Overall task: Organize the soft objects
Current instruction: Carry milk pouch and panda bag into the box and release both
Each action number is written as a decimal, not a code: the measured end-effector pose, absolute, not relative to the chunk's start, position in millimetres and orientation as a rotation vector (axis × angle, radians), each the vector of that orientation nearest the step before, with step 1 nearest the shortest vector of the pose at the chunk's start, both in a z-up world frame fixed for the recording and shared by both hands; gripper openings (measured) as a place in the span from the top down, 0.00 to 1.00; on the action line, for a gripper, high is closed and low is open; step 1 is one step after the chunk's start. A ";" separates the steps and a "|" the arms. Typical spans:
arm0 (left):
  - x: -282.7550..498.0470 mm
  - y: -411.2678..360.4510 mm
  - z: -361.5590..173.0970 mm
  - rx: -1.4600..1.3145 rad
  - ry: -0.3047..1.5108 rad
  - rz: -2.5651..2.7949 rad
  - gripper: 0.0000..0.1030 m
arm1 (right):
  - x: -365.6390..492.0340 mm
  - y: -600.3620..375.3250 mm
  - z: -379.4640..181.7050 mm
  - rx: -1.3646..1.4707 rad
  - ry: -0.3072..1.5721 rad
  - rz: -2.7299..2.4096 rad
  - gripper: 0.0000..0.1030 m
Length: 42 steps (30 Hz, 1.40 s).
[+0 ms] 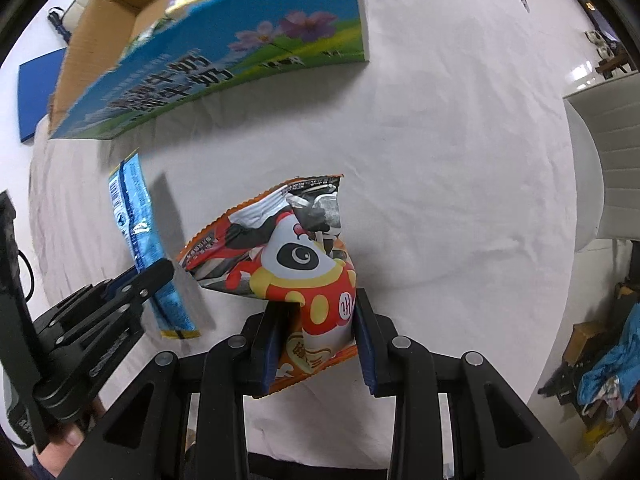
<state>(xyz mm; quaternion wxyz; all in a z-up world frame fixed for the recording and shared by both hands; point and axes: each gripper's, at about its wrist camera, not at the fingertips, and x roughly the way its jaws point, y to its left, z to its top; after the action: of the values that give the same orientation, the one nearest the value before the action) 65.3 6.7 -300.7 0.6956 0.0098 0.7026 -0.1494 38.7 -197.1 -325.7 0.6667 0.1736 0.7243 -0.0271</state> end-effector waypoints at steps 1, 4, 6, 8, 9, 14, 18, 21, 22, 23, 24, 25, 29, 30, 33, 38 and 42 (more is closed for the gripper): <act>62.7 11.1 -294.6 0.011 1.561 -0.333 0.87 | 38.6 -195.9 -322.5 0.395 1.631 -0.054 0.66; 71.9 21.1 -269.6 -0.021 1.531 -0.339 0.87 | 39.2 -192.2 -306.6 0.412 1.608 -0.022 0.66; 71.6 22.4 -249.0 -0.047 1.501 -0.353 0.87 | 42.5 -189.3 -288.8 0.425 1.579 0.005 0.66; 83.7 27.8 -221.3 -0.069 1.448 -0.365 0.87 | 48.9 -186.8 -270.1 0.425 1.545 0.025 0.66; 86.4 26.6 -210.1 -0.075 1.424 -0.372 0.87 | 53.9 -186.0 -259.2 0.424 1.524 0.033 0.66; 127.4 21.9 -152.8 -0.055 1.309 -0.402 0.87 | 100.0 -187.1 -204.8 0.391 1.431 0.050 0.66; 179.9 11.9 -134.6 0.003 1.229 -0.374 0.87 | 153.9 -192.0 -189.5 0.367 1.399 0.017 0.66; 217.4 4.7 -133.9 0.046 1.214 -0.351 0.87 | 190.1 -197.1 -192.9 0.344 1.408 -0.027 0.66; 231.9 1.3 -137.0 0.053 1.224 -0.347 0.87 | 202.1 -198.9 -198.1 0.343 1.423 -0.040 0.66; 248.3 -2.2 -141.7 0.057 1.234 -0.337 0.87 | 211.9 -203.7 -200.8 0.348 1.438 -0.047 0.66; 261.6 -8.5 -147.1 0.071 1.246 -0.330 0.87 | 224.3 -205.4 -208.5 0.349 1.459 -0.058 0.66; 273.3 -10.6 -151.7 0.077 1.260 -0.324 0.87 | 232.3 -205.7 -215.3 0.342 1.477 -0.070 0.66; 315.5 -12.9 -168.6 0.116 1.315 -0.306 0.87 | 255.3 -207.0 -249.4 0.326 1.549 -0.118 0.66; 326.7 -16.4 -177.8 0.127 1.334 -0.300 0.87 | 259.1 -206.2 -257.9 0.321 1.569 -0.132 0.66; 347.4 -22.3 -195.8 0.156 1.378 -0.297 0.87 | 264.6 -207.9 -276.0 0.321 1.609 -0.159 0.66; 374.0 -25.2 -228.2 0.189 1.452 -0.274 0.87 | 273.4 -210.9 -301.1 0.294 1.666 -0.204 0.66; 387.6 -23.5 -249.2 0.226 1.521 -0.253 0.86 | 273.6 -209.4 -310.8 0.287 1.694 -0.212 0.65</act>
<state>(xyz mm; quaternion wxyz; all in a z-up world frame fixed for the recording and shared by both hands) 387.6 -23.5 -249.2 0.7114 0.1018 0.6859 -0.1143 273.6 -209.4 -310.8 0.6483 0.1261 0.7450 -0.0932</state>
